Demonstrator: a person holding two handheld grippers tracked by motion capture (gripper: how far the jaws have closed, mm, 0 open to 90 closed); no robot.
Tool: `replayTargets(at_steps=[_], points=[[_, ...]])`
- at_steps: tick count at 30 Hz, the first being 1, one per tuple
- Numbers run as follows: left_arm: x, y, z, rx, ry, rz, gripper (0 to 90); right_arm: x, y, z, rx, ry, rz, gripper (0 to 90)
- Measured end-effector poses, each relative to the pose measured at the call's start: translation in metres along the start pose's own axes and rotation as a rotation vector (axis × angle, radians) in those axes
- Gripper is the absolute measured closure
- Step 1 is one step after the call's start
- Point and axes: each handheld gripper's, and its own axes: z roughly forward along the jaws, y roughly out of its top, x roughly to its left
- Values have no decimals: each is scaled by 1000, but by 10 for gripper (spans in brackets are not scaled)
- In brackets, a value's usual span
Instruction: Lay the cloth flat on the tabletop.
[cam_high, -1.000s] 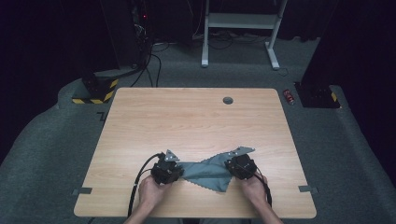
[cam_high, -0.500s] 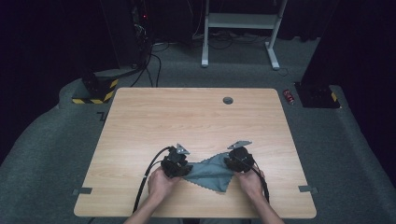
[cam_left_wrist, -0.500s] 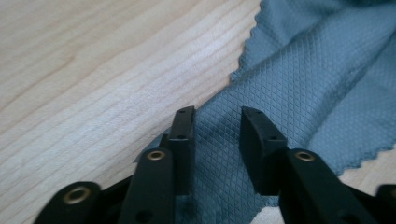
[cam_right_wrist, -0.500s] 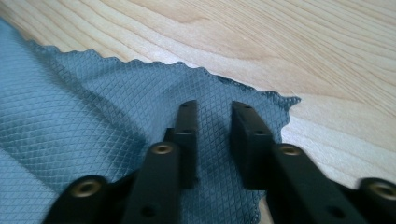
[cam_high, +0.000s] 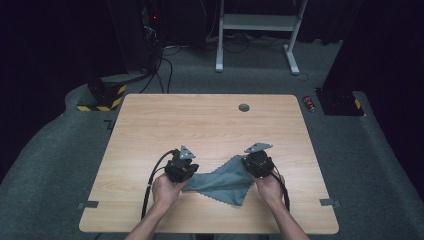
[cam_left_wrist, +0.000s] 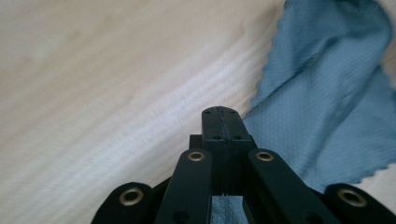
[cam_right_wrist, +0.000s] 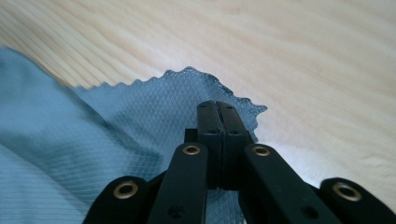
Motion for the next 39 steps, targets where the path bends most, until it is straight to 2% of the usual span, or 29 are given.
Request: replayTargets(at_steps=[3, 5, 7, 8, 11, 13, 15, 17, 19, 22, 23, 26, 27, 31, 33, 35, 36, 37, 39], points=[[-6, -6, -10, -14, -16, 23, 900, 3, 0, -8, -32, -2, -11, 897], [-10, -16, -10, 6, -40, 31, 900, 5, -5, -8, -31, 0, -16, 896], [-14, -27, -6, 18, -57, 23, 900, 6, -12, -7, -17, 6, -10, 896], [-15, -31, -3, 28, -56, 25, 900, 6, -16, -5, -8, 9, -4, 895], [-13, -40, 5, 51, -57, -23, 766, 4, -27, 0, 22, 11, 6, 895], [-12, -42, 9, 53, -42, -53, 691, 3, -32, 2, 35, 11, 12, 896], [-11, -42, 13, 68, -34, -54, 668, 2, -35, 3, 40, 8, 20, 895], [-12, -43, 18, 92, -38, -61, 671, 1, -36, 3, 38, 8, 26, 895], [-14, -44, 22, 113, -43, -52, 711, 1, -36, 2, 36, 7, 26, 895], [-14, -47, 21, 116, -49, -30, 864, 1, -37, 2, 38, -3, 22, 896], [-16, -47, 21, 115, -51, -28, 885, 0, -37, 4, 45, -4, 24, 896], [-20, -50, 15, 101, -44, 11, 897, -3, -41, 7, 51, -3, 42, 896], [-22, -51, 11, 86, -48, 7, 897, -4, -42, 7, 49, -3, 42, 897], [-31, -55, -8, 32, -56, 36, 896, -3, -45, 7, 51, 1, 48, 896], [-36, -59, -10, 44, -69, 34, 892, -2, -45, 10, 67, 10, 49, 890], [-42, -65, -7, 71, -64, 55, 888, 0, -43, 11, 82, 19, 44, 851], [-43, -68, -5, 84, -65, 63, 885, 2, -41, 10, 69, 23, 42, 810], [-45, -71, -3, 90, -72, 53, 882, 3, -39, 8, 51, 30, 40, 774], [-46, -74, -1, 84, -70, 58, 867, 9, -31, 4, 20, 57, 20, 723]])
